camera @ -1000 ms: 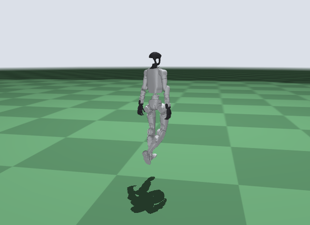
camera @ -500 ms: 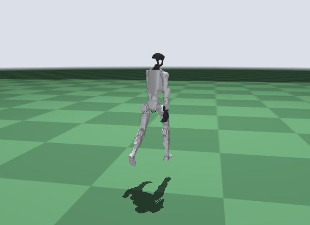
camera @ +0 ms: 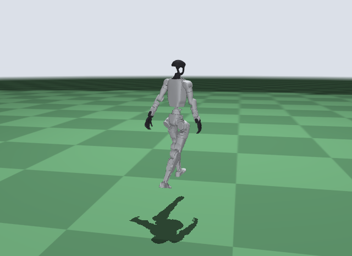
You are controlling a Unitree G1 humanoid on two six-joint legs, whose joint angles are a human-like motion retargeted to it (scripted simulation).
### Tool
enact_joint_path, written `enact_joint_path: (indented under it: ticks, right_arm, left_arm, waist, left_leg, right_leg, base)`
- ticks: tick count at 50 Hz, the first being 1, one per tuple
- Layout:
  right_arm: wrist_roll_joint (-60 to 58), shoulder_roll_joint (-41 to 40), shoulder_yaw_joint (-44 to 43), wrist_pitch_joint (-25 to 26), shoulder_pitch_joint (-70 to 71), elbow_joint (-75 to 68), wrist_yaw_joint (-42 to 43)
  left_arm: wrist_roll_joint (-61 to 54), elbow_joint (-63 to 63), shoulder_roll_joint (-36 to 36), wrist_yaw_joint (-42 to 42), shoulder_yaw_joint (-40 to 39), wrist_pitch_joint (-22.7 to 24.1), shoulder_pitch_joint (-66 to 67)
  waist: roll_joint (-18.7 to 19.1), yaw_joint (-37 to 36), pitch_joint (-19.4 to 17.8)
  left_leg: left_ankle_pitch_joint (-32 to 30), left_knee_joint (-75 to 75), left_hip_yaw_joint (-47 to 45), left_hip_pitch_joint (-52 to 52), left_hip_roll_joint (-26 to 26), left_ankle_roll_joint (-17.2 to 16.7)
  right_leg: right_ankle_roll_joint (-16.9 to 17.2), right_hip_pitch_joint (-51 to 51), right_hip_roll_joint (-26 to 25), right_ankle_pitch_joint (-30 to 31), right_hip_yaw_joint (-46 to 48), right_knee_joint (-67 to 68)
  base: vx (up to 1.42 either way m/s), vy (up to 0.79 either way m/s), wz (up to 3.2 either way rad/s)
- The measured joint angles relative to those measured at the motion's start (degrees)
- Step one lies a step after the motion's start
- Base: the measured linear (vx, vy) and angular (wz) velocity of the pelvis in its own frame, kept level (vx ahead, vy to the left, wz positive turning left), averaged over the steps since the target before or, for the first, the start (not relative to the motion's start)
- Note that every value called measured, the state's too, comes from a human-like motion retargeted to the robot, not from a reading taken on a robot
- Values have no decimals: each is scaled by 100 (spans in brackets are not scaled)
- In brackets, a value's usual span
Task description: Stand up
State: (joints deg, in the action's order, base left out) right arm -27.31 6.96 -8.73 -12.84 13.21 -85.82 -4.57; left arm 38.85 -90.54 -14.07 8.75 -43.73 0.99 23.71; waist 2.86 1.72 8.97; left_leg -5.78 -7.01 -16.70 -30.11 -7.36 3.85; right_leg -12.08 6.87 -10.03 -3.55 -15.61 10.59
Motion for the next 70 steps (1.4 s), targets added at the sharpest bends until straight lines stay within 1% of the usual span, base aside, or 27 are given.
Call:
enact_joint_path:
  ticks: [2, 3, 5, 7, 8, 10, 12, 16, 20, 25, 28, 32, 33, 35, 38, 40, 43, 49, 53, 55, 58, 61, 63, 65, 67, 68, 70]
  right_arm:
    - [-105, -16, -12, 97, -212, -191, 34]
    - [-131, -20, 1, 153, -322, -309, 60]
    - [-156, -1, 43, 279, -499, -585, 112]
    - [-178, 84, 47, 411, -640, -834, 149]
    - [-197, 135, 49, 470, -705, -919, 153]
    - [-286, 232, -8, 568, -857, -981, 145]
    - [-363, 298, -140, 596, -1059, -925, 155]
    - [-117, 378, -476, 477, -1381, -790, 180]
    - [128, 458, -648, 412, -1582, -805, 239]
    - [43, 596, -739, 572, -1570, -1001, 283]
    - [-26, 643, -804, 612, -1563, -1068, 321]
    - [-63, 691, -967, 658, -1611, -1101, 310]
    - [-78, 692, -1037, 667, -1640, -1099, 320]
    - [-62, 689, -1155, 669, -1649, -1094, 299]
    - [35, 686, -1234, 706, -1473, -1050, 226]
    - [26, 662, -1146, 716, -1213, -945, 220]
    - [32, 546, -948, 595, -829, -656, 203]
    - [224, 387, -608, 118, -440, 153, 38]
    - [195, 454, -378, -115, -214, 515, -15]
    - [130, 526, -214, -170, -49, 566, -45]
    - [82, 667, 9, -179, 224, 563, -83]
    - [92, 798, 83, -203, 356, 579, -71]
    - [130, 872, 65, -200, 365, 611, -75]
    - [198, 947, 13, -194, 469, 622, -102]
    - [241, 954, 17, -145, 733, 678, -108]
    - [281, 926, 71, -131, 834, 773, -73]
    - [451, 831, 170, -222, 1108, 929, 87]
  left_arm:
    - [-10, -27, 25, -39, -33, -61, -82]
    - [-21, -23, 51, -47, -43, -60, -154]
    - [-99, 8, 115, -28, 20, -35, -383]
    - [-217, 33, 167, -16, 297, -15, -744]
    - [-257, 38, 184, -30, 459, -12, -956]
    - [-203, 60, 211, -58, 735, -14, -1419]
    - [-37, 145, 230, -21, 955, -2, -1907]
    - [165, 601, 284, 109, 1442, 208, -2871]
    - [69, 1193, 380, 116, 1832, 605, -3551]
    - [-106, 1669, 382, 196, 2149, 978, -4126]
    - [-109, 1704, 392, 203, 2293, 1088, -4290]
    - [78, 1557, 515, 241, 2474, 1107, -4162]
    - [151, 1504, 541, 263, 2517, 1104, -4054]
    - [309, 1385, 560, 263, 2622, 1046, -3783]
    - [535, 1084, 563, 30, 2687, 881, -3338]
    - [589, 865, 461, -35, 2491, 773, -3042]
    - [569, 597, 239, -52, 2073, 616, -2532]
    - [393, 383, -11, -267, 1280, 493, -1394]
    - [173, 368, -33, -327, 811, 513, -835]
    - [42, 406, 2, -400, 614, 561, -622]
    - [-112, 462, 47, -560, 417, 614, -525]
    - [-139, 610, 46, -720, 346, 665, -585]
    - [-122, 745, 11, -841, 358, 664, -706]
    - [-154, 896, -33, -982, 376, 705, -943]
    - [-197, 1000, -101, -1138, 302, 741, -1332]
    - [-232, 1039, -168, -1207, 287, 747, -1527]
    - [-281, 1179, -376, -1321, 334, 661, -1937]
  waist:
    - [-67, -64, 154]
    - [-117, -129, 190]
    - [-129, -135, 162]
    - [3, 1, 36]
    - [80, 92, 13]
    - [198, 202, 44]
    - [203, 293, 104]
    - [128, 708, -1]
    - [-55, 1114, -13]
    - [-461, 1624, -142]
    - [-389, 1666, -130]
    - [-302, 1678, 41]
    - [-325, 1754, 77]
    - [-392, 1544, 179]
    - [-401, 1124, 99]
    - [-437, 958, -49]
    - [-376, 1005, -182]
    - [-220, 463, -382]
    - [153, 125, -526]
    - [371, 66, -623]
    - [787, 73, -854]
    - [868, -168, -968]
    - [984, -414, -962]
    - [1005, -849, -1079]
    - [760, -989, -1284]
    - [499, -1012, -1463]
    - [495, -620, -1700]
  left_leg:
    - [-86, -166, 36, 28, 10, 70]
    - [-3, -264, 528, 41, 73, 57]
    - [291, -619, 203, 224, -283, -99]
    - [571, -692, 519, 487, -265, -74]
    - [724, -725, 388, 654, -358, -99]
    - [971, -741, 113, 928, -471, -129]
    - [1092, -629, 51, 1204, -434, -210]
    - [1305, -355, 117, 1855, -110, -215]
    - [1543, -40, 230, 2548, 345, -174]
    - [1785, 154, 615, 3556, 1045, -159]
    - [1667, 83, 820, 3909, 1076, -260]
    - [980, -467, 1067, 4088, 1148, -323]
    - [623, -726, 1168, 4126, 1231, -261]
    - [-455, -1404, 844, 4024, 1319, -120]
    - [-1612, -3318, -129, 3337, 787, -118]
    - [-1859, -4482, -774, 2923, 207, 270]
    - [-548, -5238, -850, 2213, -5, 355]
    - [732, -4124, -347, 873, 183, -557]
    - [1100, -2372, -275, 392, -183, -747]
    - [854, -1519, -238, 136, -397, -541]
    - [1202, -917, -287, -338, -864, -1001]
    - [1261, -635, -799, -922, -1266, -989]
    - [1600, -935, -790, -1487, -1622, -885]
    - [1384, -1572, 57, -2137, -1768, -757]
    - [1432, -2655, 116, -2926, -2131, -980]
    - [1209, -2954, 486, -3288, -2224, -1282]
    - [1197, -3480, 774, -4177, -2140, -1345]
  right_leg:
    - [124, 19, -33, 842, 75, 276]
    - [210, 11, -19, 1432, 124, 492]
    - [473, -150, -96, 2732, 417, 1215]
    - [574, -608, -176, 3166, 908, 2301]
    - [599, -884, -177, 3074, 1176, 2798]
    - [340, -1549, -333, 2117, 1405, 3760]
    - [191, -2144, -294, 1619, 1516, 4141]
    - [880, -3150, -498, 933, 1110, 3983]
    - [1417, -3693, 113, 665, 1041, 2413]
    - [2424, -3744, 1080, 577, 741, -342]
    - [2604, -3810, 1191, 294, 1088, -1051]
    - [2231, -3648, 1492, 468, 1397, -449]
    - [2250, -3534, 1682, 759, 1759, -408]
    - [1984, -3367, 1495, 822, 848, -212]
    - [1650, -3129, 1526, 598, 810, 220]
    - [1330, -2843, 1418, 420, 829, 355]
    - [989, -2462, 1341, 252, 1076, 318]
    - [749, -1770, 884, 150, 1097, 161]
    - [665, -1510, 349, 19, 1202, 439]
    - [635, -1465, -14, -22, 1093, 736]
    - [612, -1527, -549, -216, 1215, 1398]
    - [460, -1832, -871, -773, 1103, 2402]
    - [396, -2195, -1233, -659, 1223, 3162]
    - [456, -2779, -1848, -8, 1171, 4282]
    - [527, -3920, -1984, 738, 1593, 5875]
    - [694, -4567, -1981, 389, 1647, 6763]
    - [1384, -6276, -1977, -790, 2377, 8105]
  base:
    - [114, 21, -69]
    - [100, 15, -83]
    - [76, 8, -56]
    - [89, 17, 5]
    - [76, 15, 13]
    - [92, 20, -8]
    - [81, 16, -1]
    - [75, 12, 65]
    - [74, 8, 61]
    - [86, 2, 73]
    - [87, -2, 45]
    - [107, -10, 74]
    - [110, -14, 100]
    - [111, -14, 33]
    - [88, -10, -25]
    - [90, -13, -50]
    - [64, -3, -10]
    - [61, 0, -62]
    - [62, 9, -74]
    - [42, 12, -53]
    - [47, 17, -38]
    - [50, 22, -63]
    - [30, 8, -69]
    - [10, 1, -137]
    - [6, -5, -102]
    - [-30, -22, -42]
    - [-43, -21, 47]
